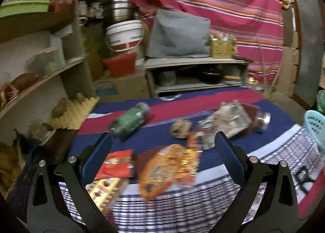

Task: Collect trash
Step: 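Grasp the silver foil wrapper with the left tool while the right tool reaches toward the grey printed packet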

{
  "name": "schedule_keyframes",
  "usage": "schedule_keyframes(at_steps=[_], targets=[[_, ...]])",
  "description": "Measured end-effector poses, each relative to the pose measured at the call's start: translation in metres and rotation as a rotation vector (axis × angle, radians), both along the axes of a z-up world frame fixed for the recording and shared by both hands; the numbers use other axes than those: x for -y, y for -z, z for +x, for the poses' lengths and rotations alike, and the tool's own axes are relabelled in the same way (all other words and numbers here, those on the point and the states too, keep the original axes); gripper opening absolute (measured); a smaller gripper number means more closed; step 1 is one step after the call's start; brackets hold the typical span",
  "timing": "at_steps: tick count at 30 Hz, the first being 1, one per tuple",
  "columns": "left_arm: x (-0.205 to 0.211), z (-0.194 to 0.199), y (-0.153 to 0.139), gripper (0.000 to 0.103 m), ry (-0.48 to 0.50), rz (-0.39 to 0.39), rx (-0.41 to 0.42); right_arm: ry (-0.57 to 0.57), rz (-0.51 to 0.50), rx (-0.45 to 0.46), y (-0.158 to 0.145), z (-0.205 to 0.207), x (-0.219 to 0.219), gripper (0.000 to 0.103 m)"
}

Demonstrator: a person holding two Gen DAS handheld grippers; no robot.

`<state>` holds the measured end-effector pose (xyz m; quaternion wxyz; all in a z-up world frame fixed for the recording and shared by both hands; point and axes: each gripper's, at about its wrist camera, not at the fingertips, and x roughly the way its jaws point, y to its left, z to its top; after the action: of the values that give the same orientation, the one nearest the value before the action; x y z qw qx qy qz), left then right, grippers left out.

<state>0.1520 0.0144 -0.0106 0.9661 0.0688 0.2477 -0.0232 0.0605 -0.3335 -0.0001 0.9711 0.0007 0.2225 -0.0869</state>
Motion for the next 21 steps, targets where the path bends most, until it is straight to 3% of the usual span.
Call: schedule_keyframes(at_steps=[9,15,21], targets=[[-0.057,0.035,0.029,0.098,-0.073,-0.102,-0.119,-0.052,0.031,-0.038,-0.001,0.049,-0.046,0.089],[-0.079,0.058,0.058,0.098,-0.151,-0.071,-0.183,-0.083,0.075,-0.073,0.019,0.078,-0.068,0.089],[-0.083,0.076,0.082,0.097,-0.170,-0.015,-0.257,-0.104,0.030,-0.136,0.050,0.083,-0.072,0.089]])
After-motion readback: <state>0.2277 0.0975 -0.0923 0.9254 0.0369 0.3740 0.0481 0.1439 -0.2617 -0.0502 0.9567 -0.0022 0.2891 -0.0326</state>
